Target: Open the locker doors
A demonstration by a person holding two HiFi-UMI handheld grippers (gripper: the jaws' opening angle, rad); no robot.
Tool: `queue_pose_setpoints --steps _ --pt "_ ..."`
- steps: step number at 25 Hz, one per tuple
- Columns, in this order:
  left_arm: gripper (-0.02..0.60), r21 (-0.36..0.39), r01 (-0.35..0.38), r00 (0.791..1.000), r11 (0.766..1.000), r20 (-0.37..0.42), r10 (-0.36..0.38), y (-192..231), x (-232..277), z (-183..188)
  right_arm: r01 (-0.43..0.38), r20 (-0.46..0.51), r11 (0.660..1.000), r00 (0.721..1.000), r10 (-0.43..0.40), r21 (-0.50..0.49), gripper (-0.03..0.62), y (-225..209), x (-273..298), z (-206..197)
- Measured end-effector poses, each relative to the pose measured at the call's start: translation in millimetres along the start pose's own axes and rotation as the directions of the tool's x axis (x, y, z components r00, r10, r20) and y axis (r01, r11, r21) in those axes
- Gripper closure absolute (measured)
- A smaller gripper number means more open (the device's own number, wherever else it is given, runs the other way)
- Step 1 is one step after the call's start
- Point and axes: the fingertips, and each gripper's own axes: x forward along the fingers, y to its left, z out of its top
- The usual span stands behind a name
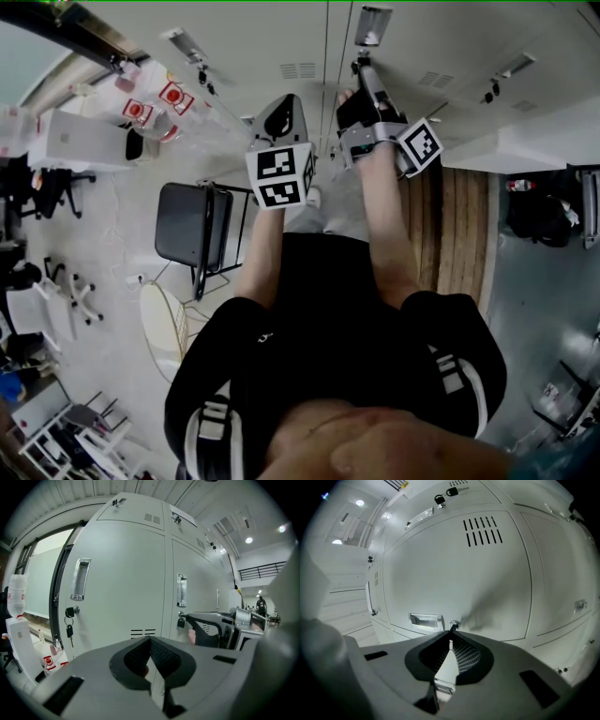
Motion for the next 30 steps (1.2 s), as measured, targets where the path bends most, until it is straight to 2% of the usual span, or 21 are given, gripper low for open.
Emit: queue_pose_setpoints --steps 3,7,10,12,15,18,20,22,25,30 --pt "0.577 -0.004 0.0 1.0 1.0 0.012 0.0 -1 -1 4 0.006 -0.018 1.0 1.0 -0.006 -0.021 0.559 1 1 -1" --pt "0.577 -0.007 0.009 1.0 1.0 0.028 -0.009 -8 -1 12 0.04 -0.033 0.987 0.998 -0.046 -0.158 0.554 6 -1 0" --pt "0.577 -0.008 0.02 0.999 1.0 0.034 -0.02 -13 0 15 0.048 -0.074 0.953 0.995 -0.073 -0.301 0.463 14 -1 -1" --pt "0.577 -0.01 0.028 0.999 1.0 0.036 -0.028 -18 0 16 0.064 -0.09 0.906 0.99 -0.111 -0.418 0.456 21 0 -3" --pt "0.577 -0.011 0.04 0.998 0.999 0.041 -0.04 -26 1 19 0.117 -0.077 0.795 0.977 -0.201 -0.595 0.456 25 -4 -1" --pt "0.577 -0.012 0.05 0.998 0.999 0.045 -0.049 -30 5 21 0.12 -0.067 0.676 0.967 -0.244 -0.727 0.456 27 -4 1" --pt "0.577 -0.018 0.051 0.998 0.999 0.047 -0.05 -31 7 21 0.098 -0.071 0.579 0.962 -0.262 -0.809 0.456 33 -1 -3" --pt "0.577 -0.023 0.05 0.998 0.998 0.05 -0.049 -31 10 23 0.066 -0.074 0.464 0.958 -0.278 -0.883 0.456 42 4 -8" --pt "0.577 -0.029 0.047 0.998 0.998 0.053 -0.046 -29 14 26 0.024 -0.07 0.304 0.953 -0.294 -0.952 0.456 53 12 -16" --pt "0.577 -0.027 0.038 0.997 0.999 0.062 -0.037 -25 19 32 -0.007 -0.029 0.074 0.95 -0.31 -0.997 0.456 63 24 -24"
